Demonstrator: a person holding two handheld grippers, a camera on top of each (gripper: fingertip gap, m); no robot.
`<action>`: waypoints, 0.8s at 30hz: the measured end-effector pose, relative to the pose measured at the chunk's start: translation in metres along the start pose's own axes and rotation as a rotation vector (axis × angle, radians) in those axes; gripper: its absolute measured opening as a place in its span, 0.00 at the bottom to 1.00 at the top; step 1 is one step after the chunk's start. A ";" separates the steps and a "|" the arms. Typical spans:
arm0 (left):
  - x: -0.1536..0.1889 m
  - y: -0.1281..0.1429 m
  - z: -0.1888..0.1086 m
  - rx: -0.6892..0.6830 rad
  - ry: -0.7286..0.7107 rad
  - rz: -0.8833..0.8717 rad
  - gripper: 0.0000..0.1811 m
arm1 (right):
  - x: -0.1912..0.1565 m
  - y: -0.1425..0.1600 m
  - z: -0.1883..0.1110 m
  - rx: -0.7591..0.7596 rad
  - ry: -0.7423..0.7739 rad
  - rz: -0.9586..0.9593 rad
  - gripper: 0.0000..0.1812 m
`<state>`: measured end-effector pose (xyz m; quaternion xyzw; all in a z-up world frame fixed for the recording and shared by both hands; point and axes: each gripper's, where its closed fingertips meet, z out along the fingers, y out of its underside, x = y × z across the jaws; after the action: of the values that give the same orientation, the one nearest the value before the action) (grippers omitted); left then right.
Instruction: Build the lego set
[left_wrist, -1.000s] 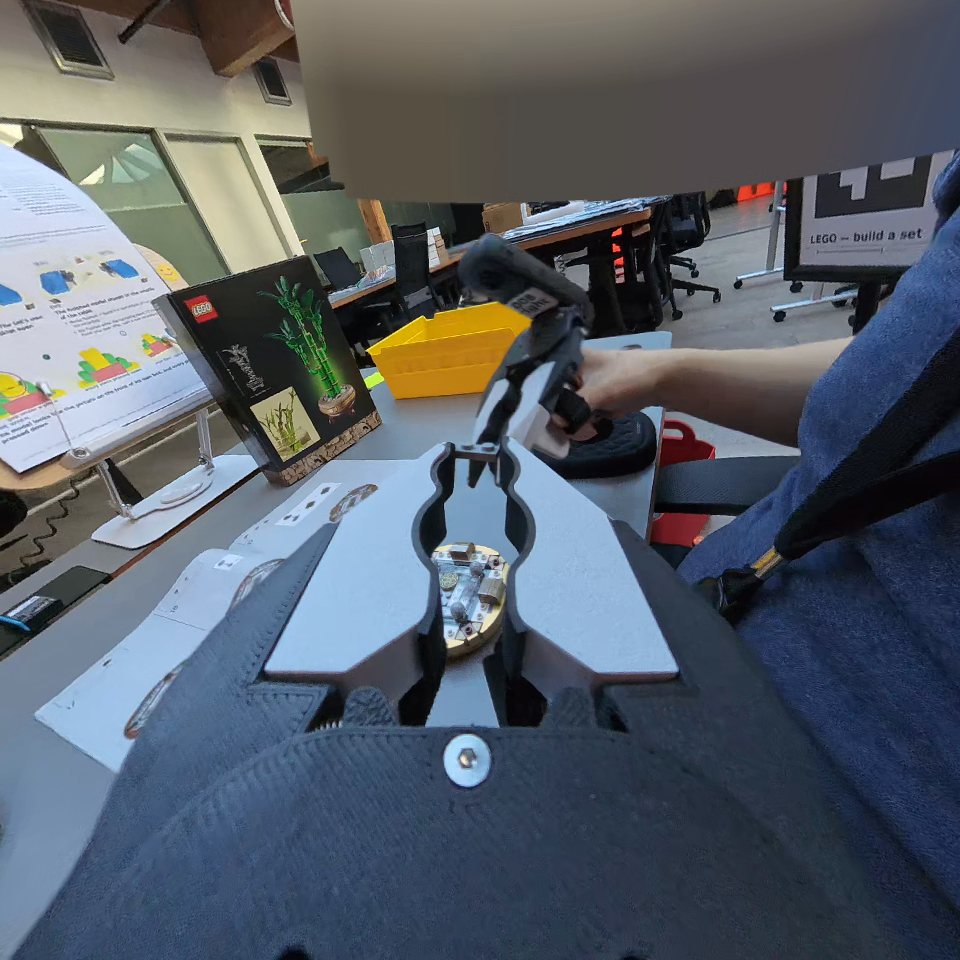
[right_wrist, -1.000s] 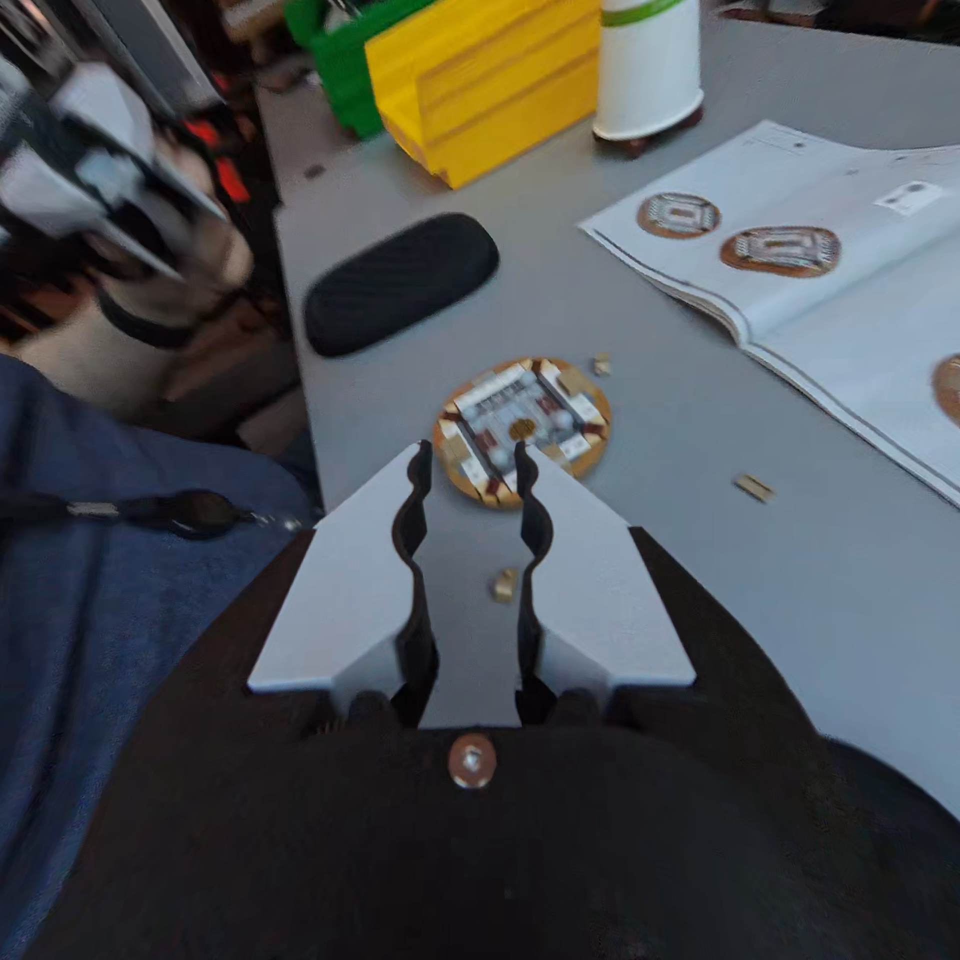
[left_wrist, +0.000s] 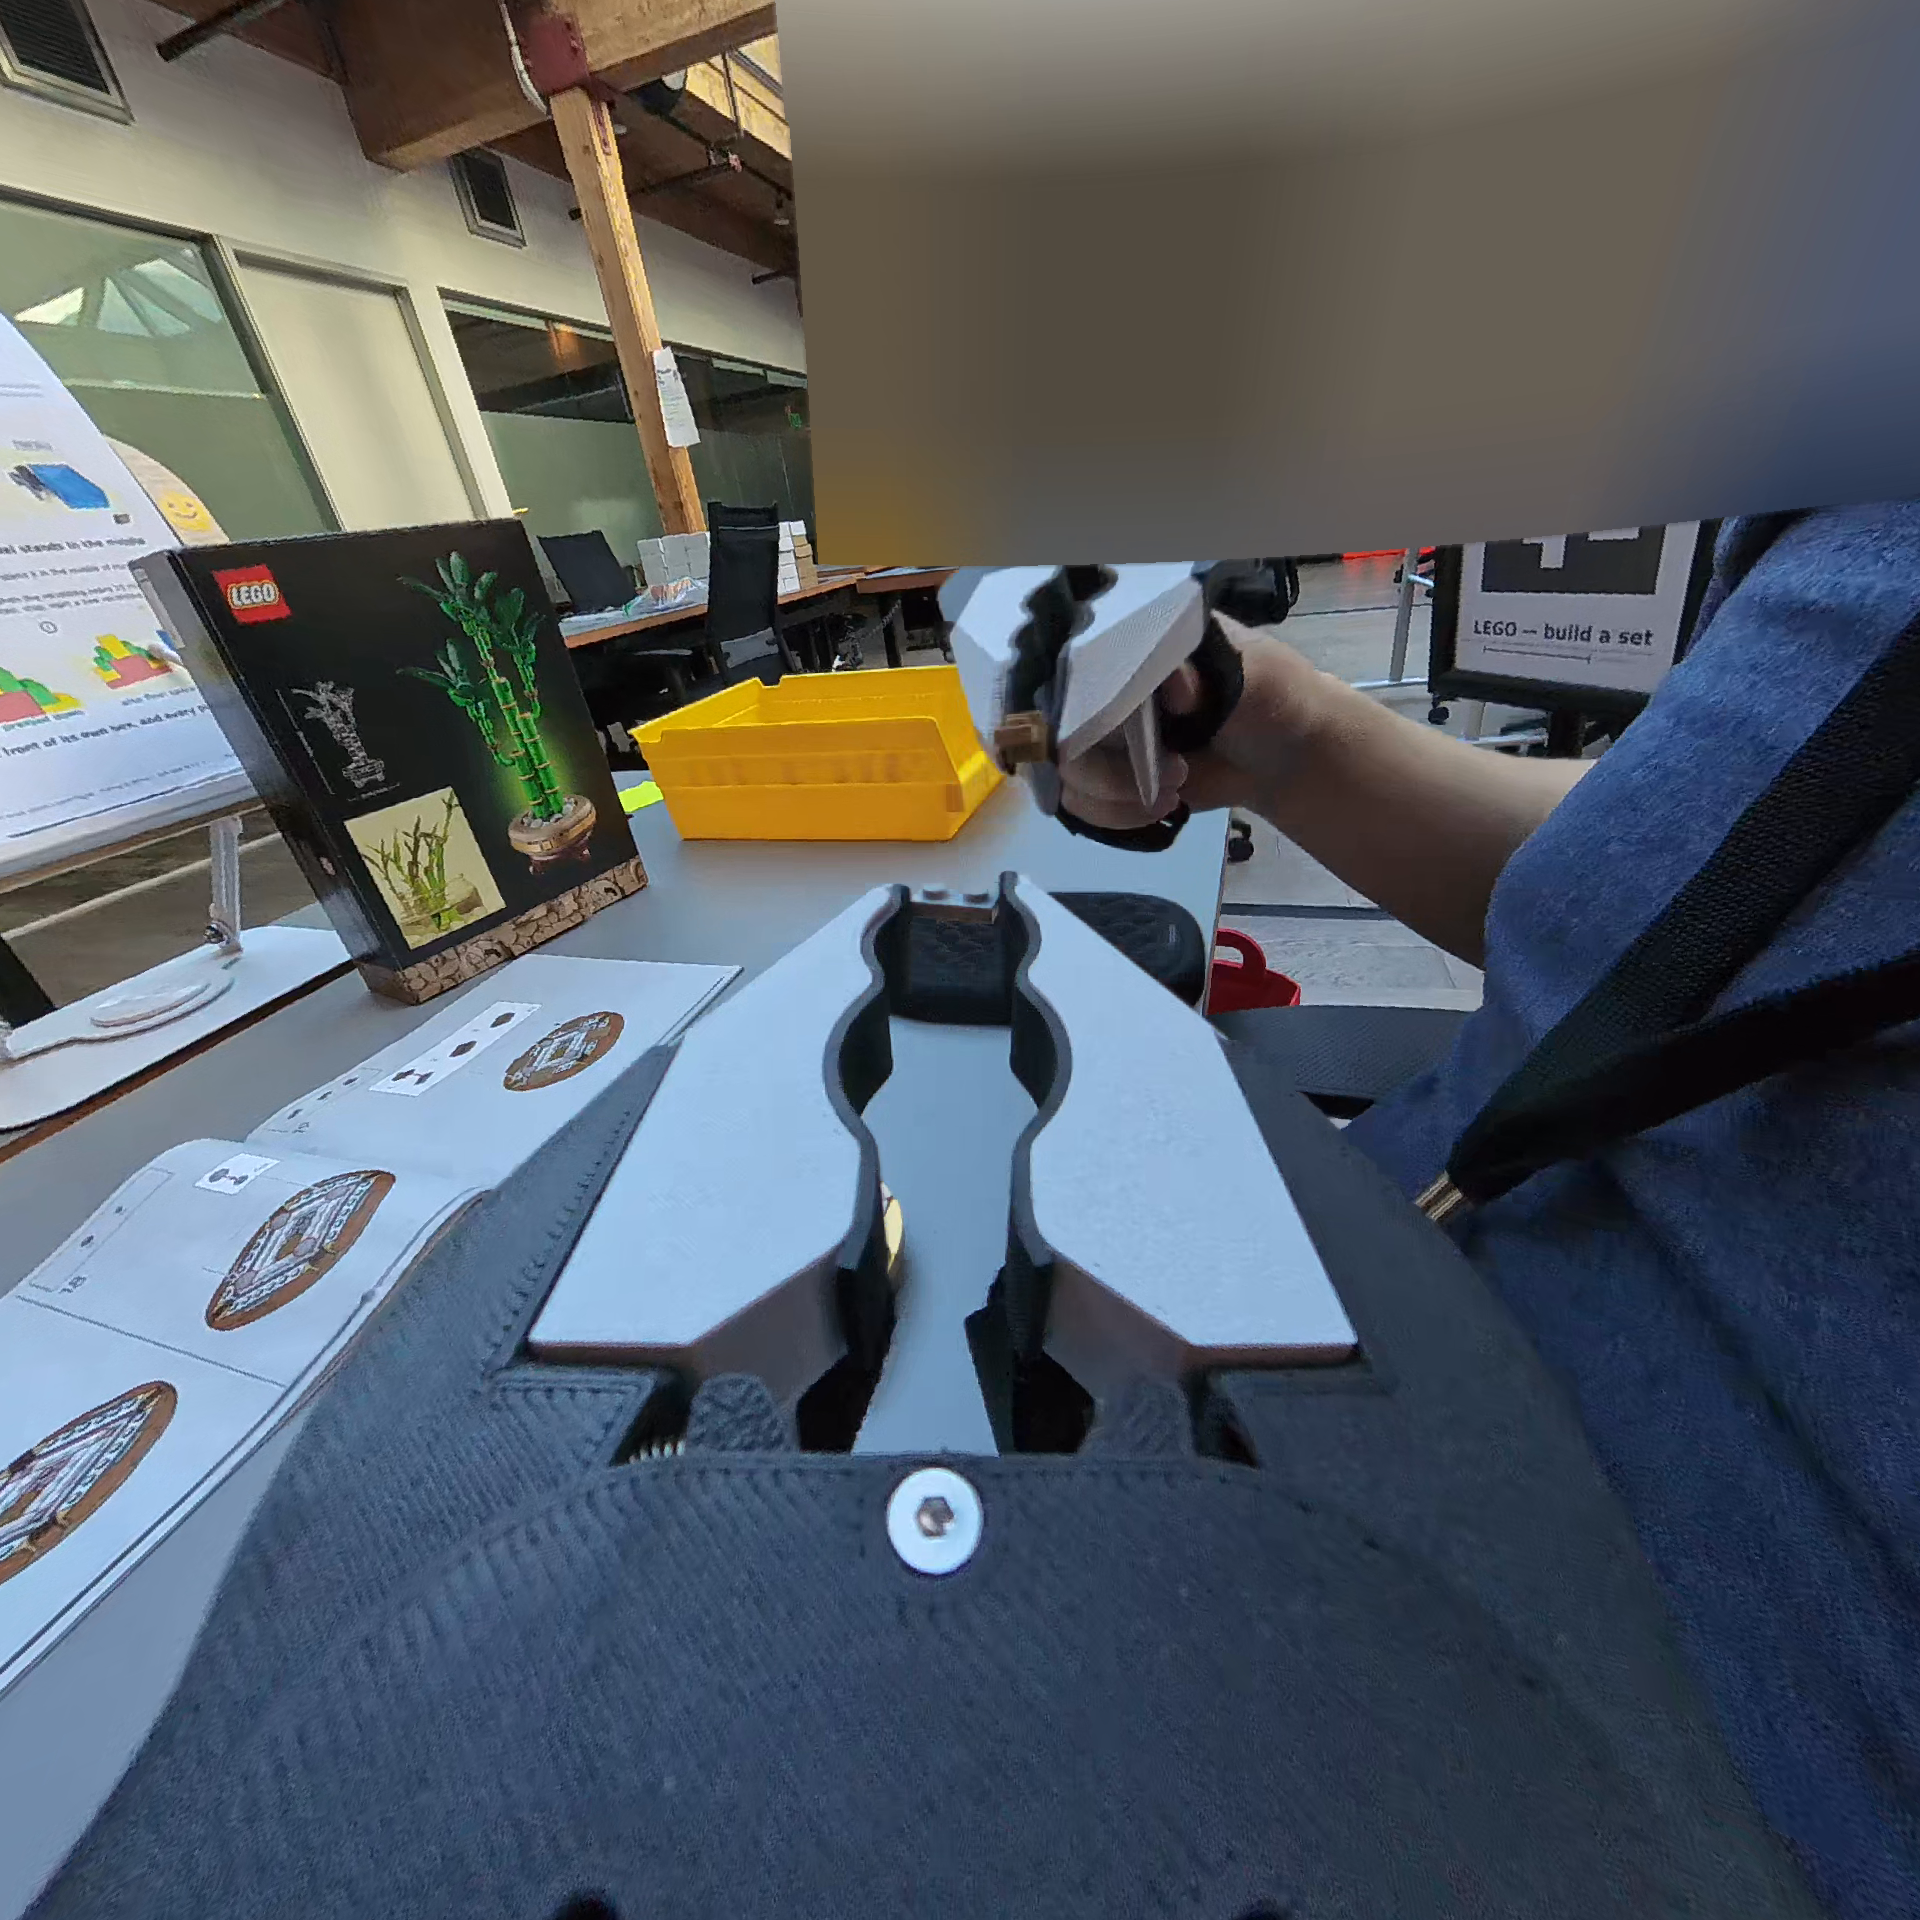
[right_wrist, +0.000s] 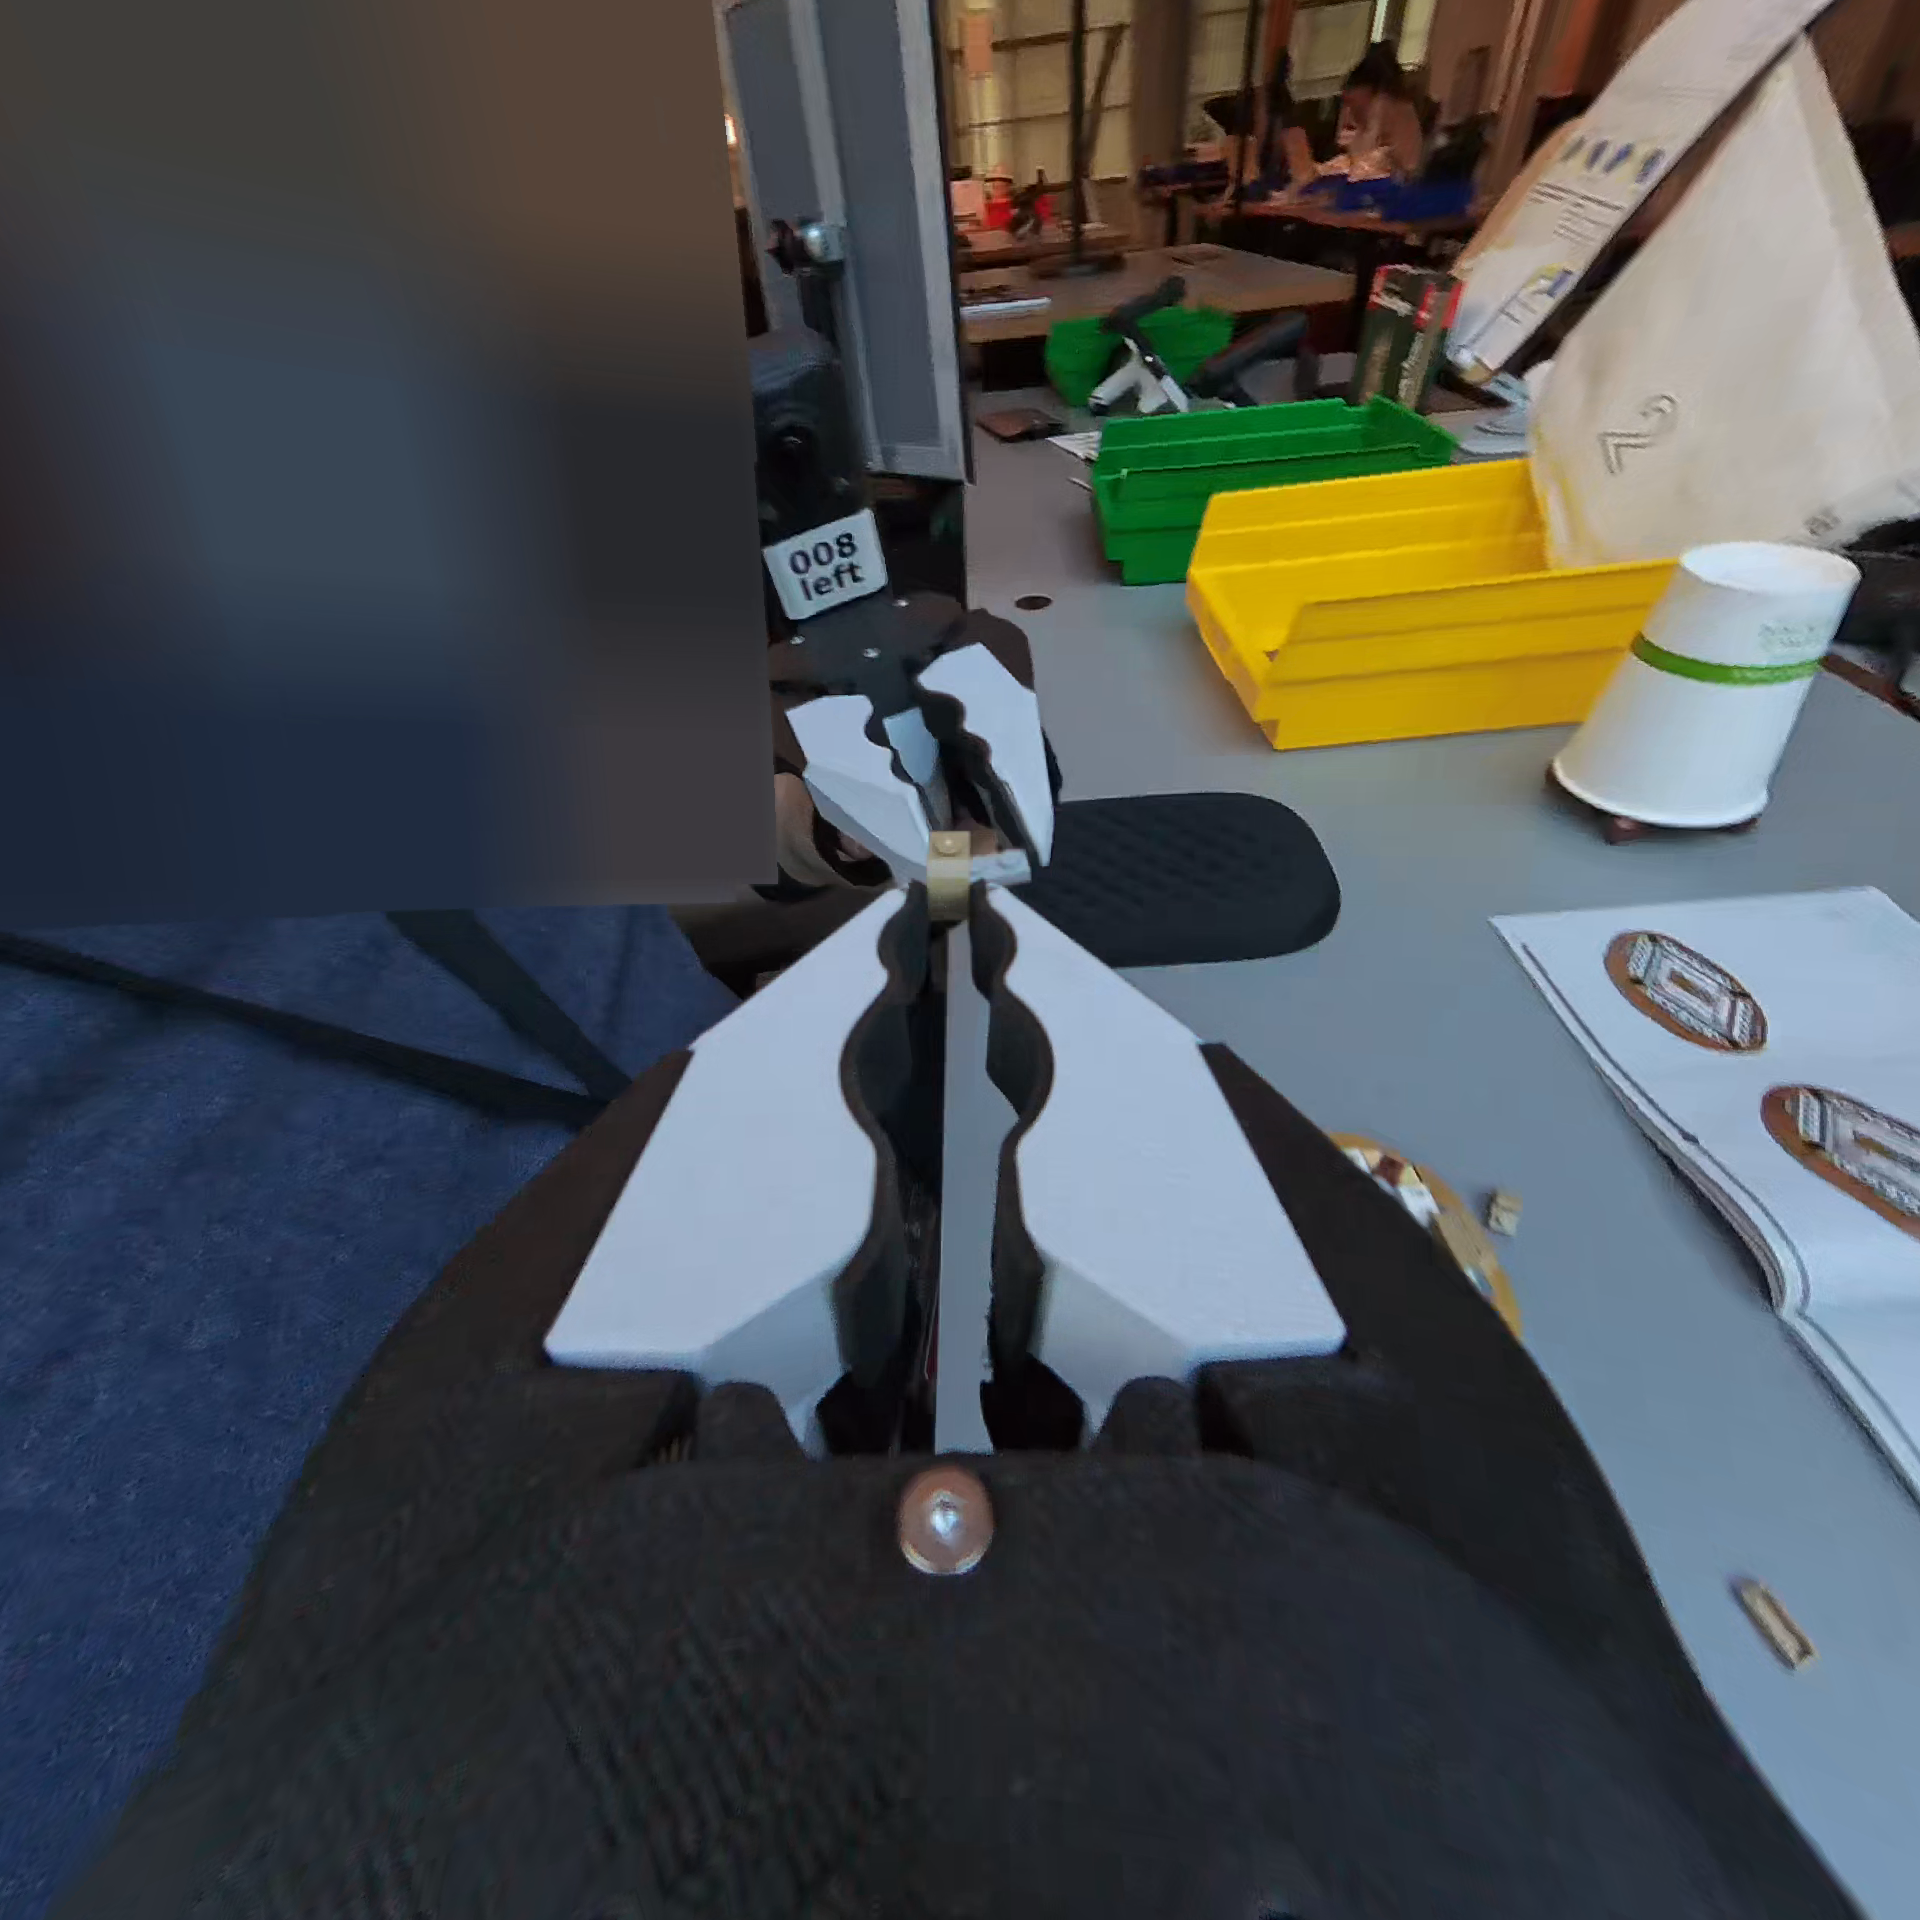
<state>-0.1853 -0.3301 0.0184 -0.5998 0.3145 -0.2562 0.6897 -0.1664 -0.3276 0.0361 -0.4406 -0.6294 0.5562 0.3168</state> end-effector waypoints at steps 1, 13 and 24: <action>0.001 -0.003 0.000 0.014 0.006 -0.006 0.08 | -0.004 -0.004 0.003 -0.001 -0.025 -0.030 0.04; 0.007 -0.012 -0.002 0.047 0.037 -0.030 0.08 | -0.003 0.006 0.026 -0.171 0.001 -0.203 0.04; 0.006 -0.007 -0.001 0.006 0.022 -0.006 0.08 | -0.001 0.012 0.027 -0.325 -0.005 -0.166 0.04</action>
<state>-0.1816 -0.3366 0.0243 -0.5958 0.3195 -0.2660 0.6871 -0.1877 -0.3395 0.0195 -0.4312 -0.7460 0.4203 0.2846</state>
